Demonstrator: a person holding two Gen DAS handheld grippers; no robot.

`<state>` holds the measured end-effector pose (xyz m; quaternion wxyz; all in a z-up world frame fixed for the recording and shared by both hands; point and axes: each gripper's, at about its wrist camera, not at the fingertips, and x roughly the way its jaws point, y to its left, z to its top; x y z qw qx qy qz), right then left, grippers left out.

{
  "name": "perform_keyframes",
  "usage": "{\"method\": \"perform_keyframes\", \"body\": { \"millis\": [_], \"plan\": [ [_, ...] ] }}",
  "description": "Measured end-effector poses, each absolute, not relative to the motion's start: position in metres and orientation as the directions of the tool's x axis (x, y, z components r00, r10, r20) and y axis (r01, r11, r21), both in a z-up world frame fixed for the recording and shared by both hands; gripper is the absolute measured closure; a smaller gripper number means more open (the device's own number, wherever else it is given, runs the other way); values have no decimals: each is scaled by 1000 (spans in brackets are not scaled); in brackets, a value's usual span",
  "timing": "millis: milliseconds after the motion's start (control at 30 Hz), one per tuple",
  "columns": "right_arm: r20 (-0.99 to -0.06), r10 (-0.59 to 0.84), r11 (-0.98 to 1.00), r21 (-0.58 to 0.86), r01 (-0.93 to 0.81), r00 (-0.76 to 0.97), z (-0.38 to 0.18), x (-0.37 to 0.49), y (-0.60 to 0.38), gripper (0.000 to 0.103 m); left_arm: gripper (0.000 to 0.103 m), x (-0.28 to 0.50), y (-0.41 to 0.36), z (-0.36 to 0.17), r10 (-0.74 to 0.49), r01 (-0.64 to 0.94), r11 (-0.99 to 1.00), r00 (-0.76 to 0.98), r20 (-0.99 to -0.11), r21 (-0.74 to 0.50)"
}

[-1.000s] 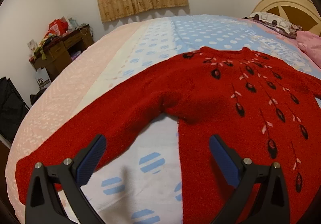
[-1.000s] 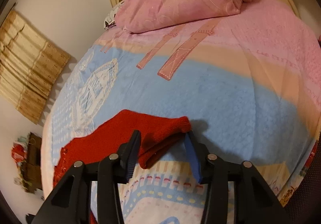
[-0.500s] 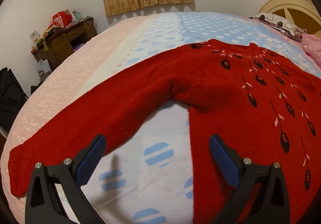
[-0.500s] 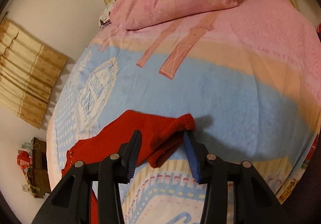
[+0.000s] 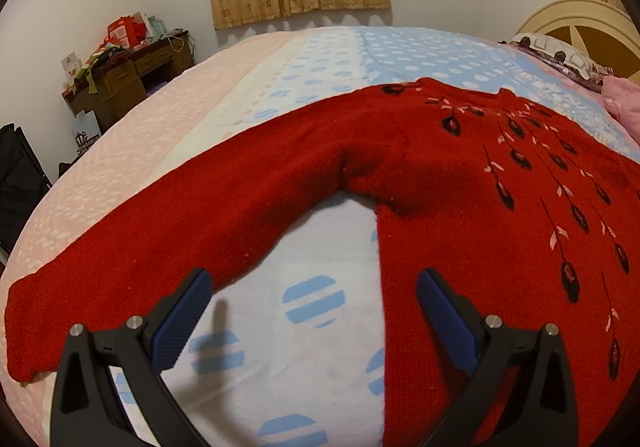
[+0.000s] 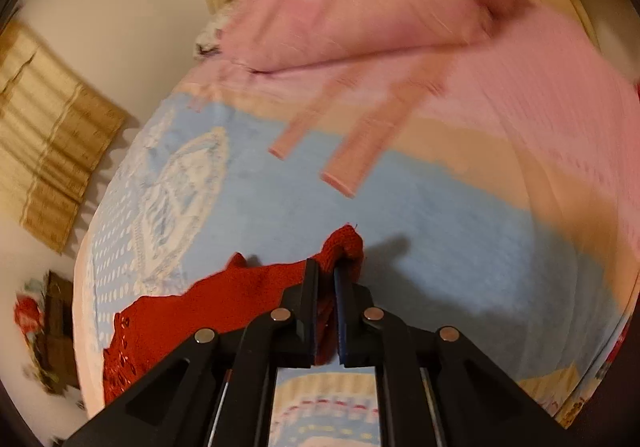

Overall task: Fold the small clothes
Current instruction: 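Fold the held sleeve across the sweater body with the right gripper, then release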

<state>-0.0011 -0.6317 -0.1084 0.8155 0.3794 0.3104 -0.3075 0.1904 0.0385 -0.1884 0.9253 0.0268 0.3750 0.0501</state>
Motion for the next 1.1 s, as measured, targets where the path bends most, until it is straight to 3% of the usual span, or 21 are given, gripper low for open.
{"method": "perform_keyframes", "body": {
  "millis": [233,433,633,800,867,900,1000,1100],
  "plan": [
    [-622,-303,781,272,562,722,-45,62,-545,97,0,188,37,-189,115,-75,993,727,-677,89],
    [-560,-202,948,96,305,803,-19,132,-421,97,0,189,41,-192,98,-75,995,728,-678,64],
    [-582,-96,995,-82,59,807,-47,183,-300,97,0,188,43,-193,80,-75,997,730,-679,37],
    [-676,141,980,-10,-201,723,-105,199,-230,96,0,189,49,-194,50,-75,997,720,-692,-6],
    [-726,228,955,37,-294,649,-133,199,-211,69,0,189,49,-194,41,-70,997,714,-699,-13],
    [-743,266,942,65,-330,614,-144,194,-207,40,0,189,49,-193,38,-64,998,711,-702,-11],
    [-726,361,913,147,-380,586,-156,164,-220,37,0,188,45,-185,1,-8,1000,701,-713,-7],
    [-709,357,925,177,-336,608,-153,137,-258,37,0,182,37,-169,-27,52,999,712,-702,15]
  ]
}}
